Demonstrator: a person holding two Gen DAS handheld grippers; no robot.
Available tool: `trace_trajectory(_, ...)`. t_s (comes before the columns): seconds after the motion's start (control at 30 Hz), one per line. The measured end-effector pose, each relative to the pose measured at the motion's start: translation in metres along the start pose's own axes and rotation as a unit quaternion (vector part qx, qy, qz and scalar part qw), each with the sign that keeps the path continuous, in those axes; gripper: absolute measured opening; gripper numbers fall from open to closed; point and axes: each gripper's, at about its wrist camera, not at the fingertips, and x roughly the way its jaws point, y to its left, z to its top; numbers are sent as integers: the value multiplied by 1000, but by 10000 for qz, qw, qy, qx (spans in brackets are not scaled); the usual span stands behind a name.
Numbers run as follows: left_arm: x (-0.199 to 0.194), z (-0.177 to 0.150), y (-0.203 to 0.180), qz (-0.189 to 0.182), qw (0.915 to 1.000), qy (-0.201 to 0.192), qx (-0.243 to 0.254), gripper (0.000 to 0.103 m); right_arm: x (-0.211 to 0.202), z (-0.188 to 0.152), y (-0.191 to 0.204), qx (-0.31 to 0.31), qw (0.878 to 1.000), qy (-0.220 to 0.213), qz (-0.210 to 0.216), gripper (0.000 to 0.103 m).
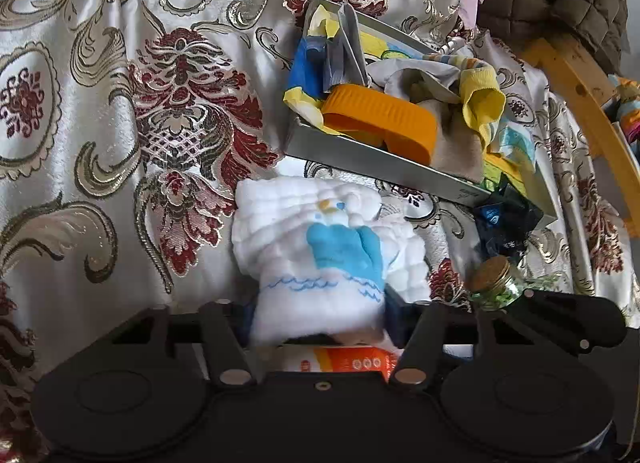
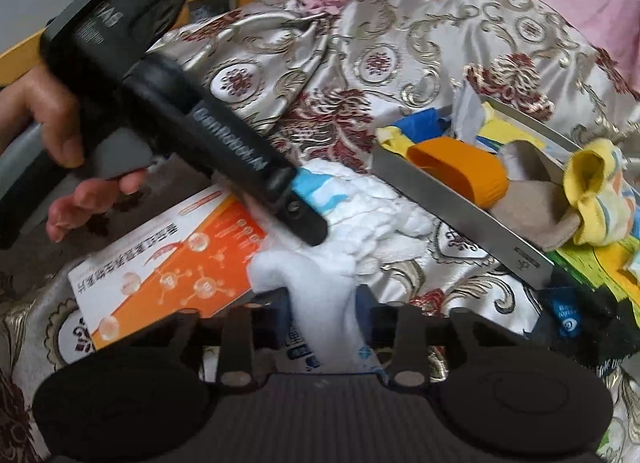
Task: Organize soft objects
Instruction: 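Grasp the white gauze cloth with the left tool while the right grasps the white sock, then carry the gauze cloth and white sock over the painted tray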
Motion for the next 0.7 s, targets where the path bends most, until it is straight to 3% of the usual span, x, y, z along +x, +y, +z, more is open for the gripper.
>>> trace_trajectory(0.1,-6,2,2,3,9999,-151,-35,32,0,-1,-3,89,9999,-43,-56,23)
trace_trajectory(0.17,-11,4,2,15,9995,-306,-56,25,-1,-2,-4,86,9998,-82,-130,12)
trace_trajectory(0.37,-28,6,-3,-27,9966,-818,-59,20,-10,0,-11,291,9990,-290,-194,6)
trace_trajectory(0.7,-62,6,-14,-149,9857,-1679,-33,20,-43,6,-36,792,9939,-722,-266,6)
